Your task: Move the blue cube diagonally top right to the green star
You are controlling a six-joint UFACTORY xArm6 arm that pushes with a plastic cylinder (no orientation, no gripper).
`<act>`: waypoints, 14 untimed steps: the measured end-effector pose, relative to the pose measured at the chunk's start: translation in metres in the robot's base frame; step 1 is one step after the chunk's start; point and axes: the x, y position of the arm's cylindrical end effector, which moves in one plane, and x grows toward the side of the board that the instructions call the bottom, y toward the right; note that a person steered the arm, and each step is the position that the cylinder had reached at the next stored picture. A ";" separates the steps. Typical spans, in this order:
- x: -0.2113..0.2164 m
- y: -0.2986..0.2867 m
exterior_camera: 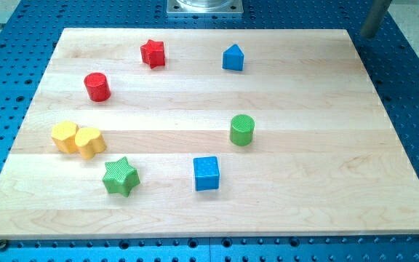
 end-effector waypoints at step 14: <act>0.374 -0.354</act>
